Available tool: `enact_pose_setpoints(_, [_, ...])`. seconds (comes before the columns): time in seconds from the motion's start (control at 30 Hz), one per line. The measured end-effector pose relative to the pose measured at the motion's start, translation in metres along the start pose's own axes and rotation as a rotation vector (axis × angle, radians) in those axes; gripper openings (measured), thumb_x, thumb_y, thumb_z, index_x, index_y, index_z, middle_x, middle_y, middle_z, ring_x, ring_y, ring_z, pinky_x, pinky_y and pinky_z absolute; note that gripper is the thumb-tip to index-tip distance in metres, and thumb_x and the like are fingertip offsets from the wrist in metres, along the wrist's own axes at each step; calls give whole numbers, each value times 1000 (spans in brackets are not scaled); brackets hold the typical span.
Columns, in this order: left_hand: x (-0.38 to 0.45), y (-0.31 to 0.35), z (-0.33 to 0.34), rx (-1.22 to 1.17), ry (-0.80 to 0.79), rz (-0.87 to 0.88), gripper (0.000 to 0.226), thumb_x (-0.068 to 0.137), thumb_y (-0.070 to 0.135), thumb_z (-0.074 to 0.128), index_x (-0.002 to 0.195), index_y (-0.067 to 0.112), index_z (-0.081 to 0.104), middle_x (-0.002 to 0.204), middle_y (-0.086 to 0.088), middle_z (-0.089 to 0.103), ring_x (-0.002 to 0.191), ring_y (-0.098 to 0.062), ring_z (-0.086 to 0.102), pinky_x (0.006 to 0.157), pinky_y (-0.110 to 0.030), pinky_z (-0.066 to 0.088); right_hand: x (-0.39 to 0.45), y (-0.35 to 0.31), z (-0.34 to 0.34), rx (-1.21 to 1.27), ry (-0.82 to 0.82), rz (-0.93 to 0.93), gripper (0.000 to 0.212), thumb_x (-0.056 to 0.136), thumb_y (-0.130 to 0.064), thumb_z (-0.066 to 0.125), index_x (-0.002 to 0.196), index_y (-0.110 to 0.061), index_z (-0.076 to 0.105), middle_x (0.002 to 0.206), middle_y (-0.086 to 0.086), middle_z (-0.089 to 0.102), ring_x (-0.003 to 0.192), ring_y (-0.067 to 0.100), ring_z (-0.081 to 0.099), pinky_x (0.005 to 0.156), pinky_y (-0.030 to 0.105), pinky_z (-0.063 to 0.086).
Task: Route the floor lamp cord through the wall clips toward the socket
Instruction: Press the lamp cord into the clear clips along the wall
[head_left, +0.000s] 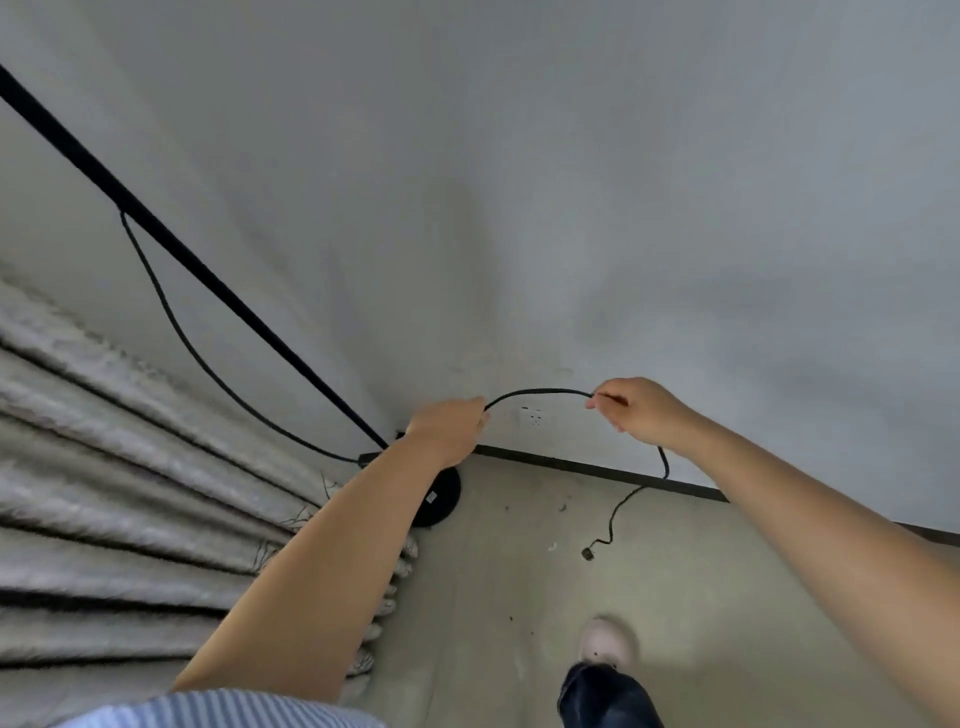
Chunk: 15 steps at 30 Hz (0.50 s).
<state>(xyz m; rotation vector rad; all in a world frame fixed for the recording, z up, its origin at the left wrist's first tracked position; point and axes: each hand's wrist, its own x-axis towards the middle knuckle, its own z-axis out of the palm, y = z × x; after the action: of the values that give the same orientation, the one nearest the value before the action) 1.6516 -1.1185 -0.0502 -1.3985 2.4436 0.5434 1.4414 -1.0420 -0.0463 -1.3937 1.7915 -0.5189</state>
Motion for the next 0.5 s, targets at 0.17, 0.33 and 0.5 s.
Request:
enact_pose_setpoints(0.17, [68, -53, 21, 153, -3, -94, 20, 95, 4, 37, 113, 4, 45, 108, -18, 63, 94, -33, 59, 73, -38, 48, 88, 5, 42, -41, -24, 4, 29, 94, -15, 36, 101, 1, 59, 68, -6, 49, 69, 19, 49, 50, 16, 34])
enact_pose_setpoints(0.33, [147, -113, 59, 249, 70, -78, 19, 96, 6, 35, 109, 2, 48, 109, -16, 62, 95, -31, 59, 66, -33, 36, 173, 11, 100, -19, 44, 1, 31, 93, -18, 35, 67, -7, 46, 57, -2, 39, 52, 9, 36, 48, 20, 28])
enact_pose_setpoints(0.5, [211, -172, 103, 287, 157, 86, 37, 100, 30, 27, 106, 3, 50, 100, -15, 62, 89, -30, 57, 61, -33, 34, 246, 36, 160, -41, 118, -78, 31, 94, -19, 37, 82, 2, 56, 54, 0, 42, 51, 16, 39, 43, 14, 30])
